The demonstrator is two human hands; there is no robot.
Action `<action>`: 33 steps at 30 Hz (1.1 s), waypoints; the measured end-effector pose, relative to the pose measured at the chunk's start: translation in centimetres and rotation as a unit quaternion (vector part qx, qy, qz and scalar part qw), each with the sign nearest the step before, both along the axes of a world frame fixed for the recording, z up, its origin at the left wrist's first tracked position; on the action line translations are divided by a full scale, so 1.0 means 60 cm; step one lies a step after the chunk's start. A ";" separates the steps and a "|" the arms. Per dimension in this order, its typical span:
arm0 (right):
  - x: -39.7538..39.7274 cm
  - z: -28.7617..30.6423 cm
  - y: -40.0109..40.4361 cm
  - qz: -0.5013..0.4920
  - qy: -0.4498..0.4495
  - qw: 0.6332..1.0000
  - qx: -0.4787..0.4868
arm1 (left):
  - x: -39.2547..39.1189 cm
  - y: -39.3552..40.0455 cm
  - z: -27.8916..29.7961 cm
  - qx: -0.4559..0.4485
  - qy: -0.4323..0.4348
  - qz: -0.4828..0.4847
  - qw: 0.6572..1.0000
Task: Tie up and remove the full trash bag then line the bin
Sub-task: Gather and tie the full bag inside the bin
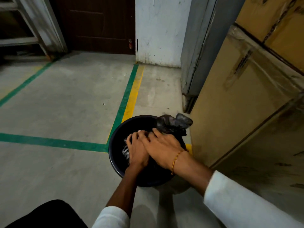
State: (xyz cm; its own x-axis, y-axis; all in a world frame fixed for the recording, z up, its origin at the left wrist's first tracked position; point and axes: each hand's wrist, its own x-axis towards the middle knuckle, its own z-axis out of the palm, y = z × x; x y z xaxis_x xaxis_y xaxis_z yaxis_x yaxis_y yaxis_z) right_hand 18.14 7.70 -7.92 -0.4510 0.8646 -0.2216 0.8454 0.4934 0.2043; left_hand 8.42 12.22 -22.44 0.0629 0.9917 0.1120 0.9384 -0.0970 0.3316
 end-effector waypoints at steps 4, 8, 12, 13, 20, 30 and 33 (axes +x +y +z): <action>0.003 -0.010 0.021 -0.058 -0.055 0.997 -0.013 | 0.010 -0.016 0.033 0.018 0.016 -0.027 0.999; 0.028 0.014 0.028 -0.080 -0.043 0.994 -0.053 | 0.005 -0.033 0.066 0.028 0.026 -0.062 0.997; 0.043 0.044 0.037 -0.105 -0.031 0.991 -0.070 | 0.013 -0.038 0.072 0.045 -0.012 -0.058 0.997; 0.043 0.052 0.039 -0.106 -0.026 0.992 -0.068 | 0.014 -0.037 0.069 0.047 -0.024 -0.065 0.997; 0.050 0.054 0.064 -0.119 0.150 0.975 -0.109 | 0.007 -0.029 0.080 -0.044 -0.209 -0.098 0.972; 0.112 -0.003 0.082 -0.229 0.457 0.809 -0.291 | -0.012 -0.024 0.093 -0.133 -0.246 -0.103 0.955; 0.130 -0.027 0.068 -0.266 0.590 0.659 -0.383 | -0.030 -0.018 0.113 -0.202 -0.291 -0.127 0.927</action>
